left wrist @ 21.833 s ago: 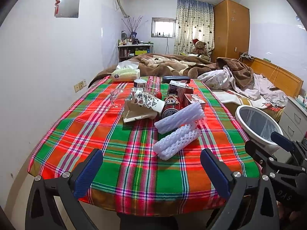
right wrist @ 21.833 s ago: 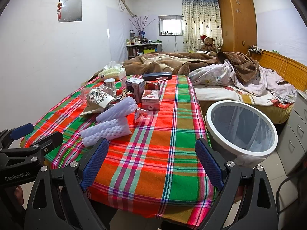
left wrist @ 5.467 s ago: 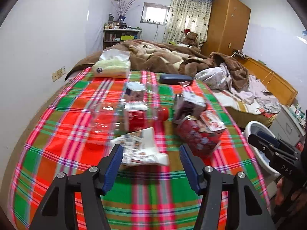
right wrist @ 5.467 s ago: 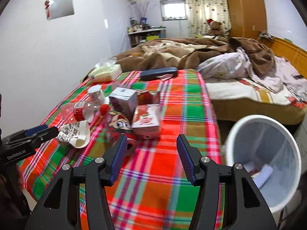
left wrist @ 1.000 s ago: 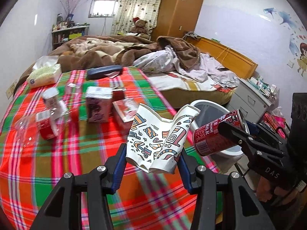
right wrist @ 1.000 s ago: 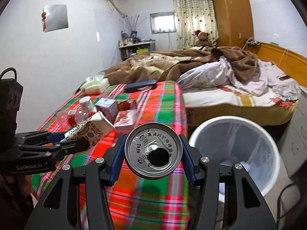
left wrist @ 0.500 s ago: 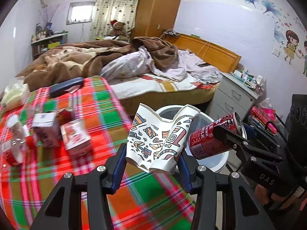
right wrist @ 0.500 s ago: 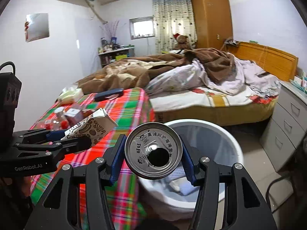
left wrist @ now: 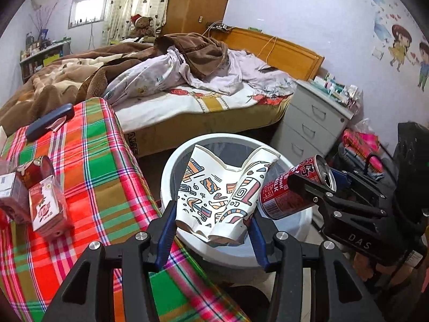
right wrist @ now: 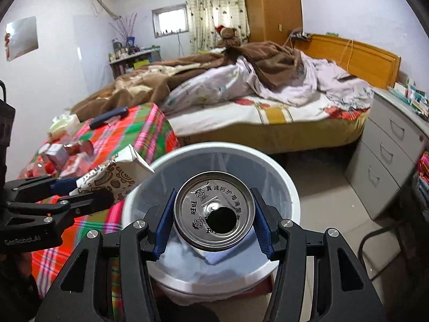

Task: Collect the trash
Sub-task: 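Carry the red can and paper cup over the white bin and release both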

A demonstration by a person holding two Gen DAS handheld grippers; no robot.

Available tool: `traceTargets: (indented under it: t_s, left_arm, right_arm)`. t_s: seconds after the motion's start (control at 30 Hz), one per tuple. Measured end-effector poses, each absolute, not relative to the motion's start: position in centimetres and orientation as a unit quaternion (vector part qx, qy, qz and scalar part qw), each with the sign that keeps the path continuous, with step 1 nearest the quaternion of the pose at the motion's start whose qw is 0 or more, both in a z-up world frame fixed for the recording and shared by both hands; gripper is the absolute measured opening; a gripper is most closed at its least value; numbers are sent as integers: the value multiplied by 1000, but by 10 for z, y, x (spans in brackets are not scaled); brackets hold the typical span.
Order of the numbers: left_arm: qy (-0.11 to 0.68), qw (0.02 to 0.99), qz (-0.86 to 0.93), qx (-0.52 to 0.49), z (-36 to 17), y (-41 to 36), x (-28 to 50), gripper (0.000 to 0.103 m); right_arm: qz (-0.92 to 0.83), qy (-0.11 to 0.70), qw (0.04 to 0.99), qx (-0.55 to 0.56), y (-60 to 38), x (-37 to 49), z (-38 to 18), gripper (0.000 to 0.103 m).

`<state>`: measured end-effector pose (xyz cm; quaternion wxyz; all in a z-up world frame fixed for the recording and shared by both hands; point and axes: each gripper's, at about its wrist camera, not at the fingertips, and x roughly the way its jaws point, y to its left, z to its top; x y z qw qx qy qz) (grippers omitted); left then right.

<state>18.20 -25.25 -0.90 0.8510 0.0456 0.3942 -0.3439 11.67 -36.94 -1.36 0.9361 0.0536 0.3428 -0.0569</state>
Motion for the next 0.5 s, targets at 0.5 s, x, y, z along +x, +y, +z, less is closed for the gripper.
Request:
traceTargets:
  t_s: [0.5]
  left_arm:
    - [420,834,-354,49,-32,-271,198,59]
  right_arm:
    - [-74,386,918,56,-381,122,-31,55]
